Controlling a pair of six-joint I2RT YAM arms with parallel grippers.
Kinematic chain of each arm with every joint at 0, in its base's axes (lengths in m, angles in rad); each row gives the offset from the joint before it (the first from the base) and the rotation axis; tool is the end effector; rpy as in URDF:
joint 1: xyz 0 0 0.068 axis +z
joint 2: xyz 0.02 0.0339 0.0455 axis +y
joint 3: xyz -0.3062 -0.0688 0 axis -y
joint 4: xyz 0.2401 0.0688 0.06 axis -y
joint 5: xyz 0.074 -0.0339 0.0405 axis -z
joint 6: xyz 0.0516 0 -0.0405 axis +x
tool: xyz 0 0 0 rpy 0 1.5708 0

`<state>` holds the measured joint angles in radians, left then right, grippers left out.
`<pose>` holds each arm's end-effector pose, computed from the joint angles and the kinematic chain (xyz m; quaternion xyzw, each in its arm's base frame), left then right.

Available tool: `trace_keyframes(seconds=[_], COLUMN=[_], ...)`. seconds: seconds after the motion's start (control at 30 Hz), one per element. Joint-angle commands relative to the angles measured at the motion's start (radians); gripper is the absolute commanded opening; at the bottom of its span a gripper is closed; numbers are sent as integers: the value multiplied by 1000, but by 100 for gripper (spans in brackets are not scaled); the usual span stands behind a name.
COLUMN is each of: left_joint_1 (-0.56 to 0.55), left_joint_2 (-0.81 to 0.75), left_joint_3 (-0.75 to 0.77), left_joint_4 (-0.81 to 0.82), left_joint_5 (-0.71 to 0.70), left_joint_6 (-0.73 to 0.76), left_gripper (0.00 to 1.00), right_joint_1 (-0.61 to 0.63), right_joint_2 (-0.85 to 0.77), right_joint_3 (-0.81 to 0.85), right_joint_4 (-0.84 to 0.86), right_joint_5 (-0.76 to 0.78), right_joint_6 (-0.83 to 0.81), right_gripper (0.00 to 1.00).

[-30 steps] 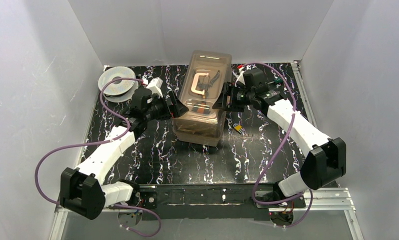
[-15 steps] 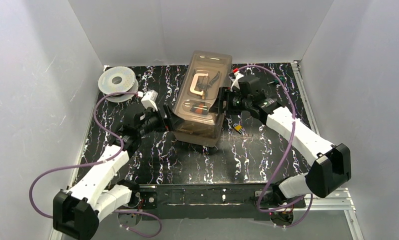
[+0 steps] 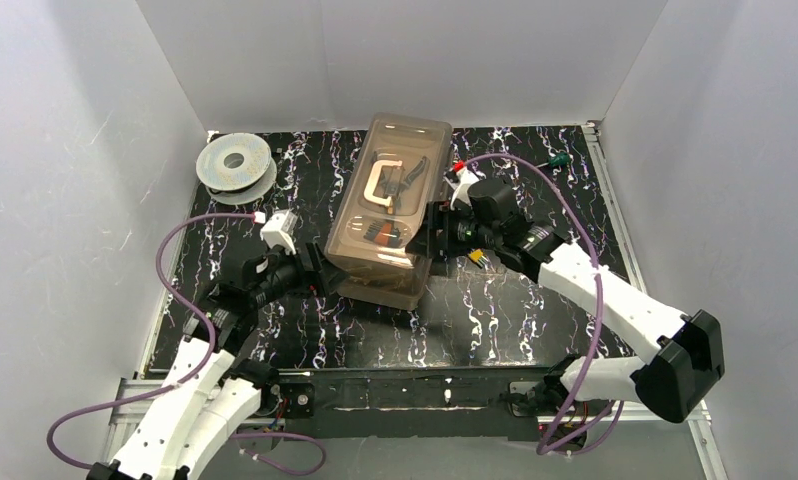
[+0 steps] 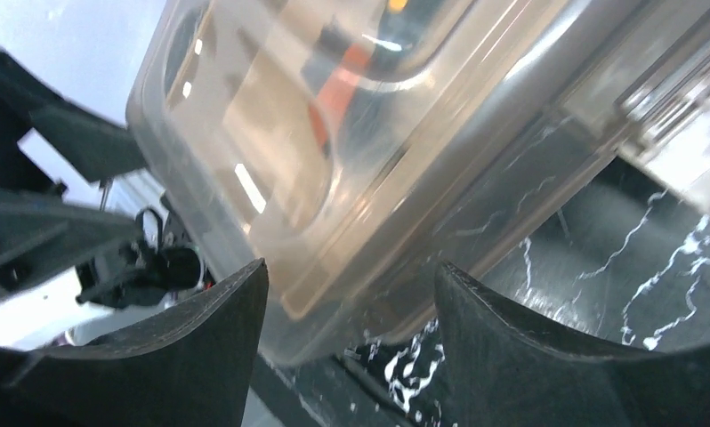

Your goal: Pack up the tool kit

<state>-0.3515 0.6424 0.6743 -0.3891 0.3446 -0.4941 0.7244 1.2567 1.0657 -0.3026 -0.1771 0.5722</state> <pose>0.1139 -0.0603 0.3217 0.0399 0.8142 -0.3590 0.4545 0.2055 0.1940 0.3589 -0.1102 0.8491 0.3690 0.3614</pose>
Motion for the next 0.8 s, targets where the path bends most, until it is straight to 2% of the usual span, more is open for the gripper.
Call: trace_keyframes(seconds=[0.0,0.13,0.3,0.47,0.6,0.77], left_joint_1=[4,13,20,20,20,24], left_joint_2=[53,130,182,259,326,520], left_joint_3=[125,215,373,507,589,767], left_joint_4=[-163,-192,-267,-297,-252,-282], left_joint_5=[-73,-60,-146,-230,-261,-268], left_joint_6=[50,71,104,144,152,147], left_gripper=[76,82,97,98,98,98], right_joint_1=[-77,-226,-370,-537,-577,-577], right_joint_2=[-38,-94,-150,-151,-102,-10], right_joint_3=[7,6,-49,-185,-239,-264], right_joint_4=[-209,-189,-165,-59,0,48], right_joint_5=[-87,-128,18,-10,-25,-52], right_joint_6=[-82,-77,13,117,133,120], right_gripper=[74,75,77,76,75,74])
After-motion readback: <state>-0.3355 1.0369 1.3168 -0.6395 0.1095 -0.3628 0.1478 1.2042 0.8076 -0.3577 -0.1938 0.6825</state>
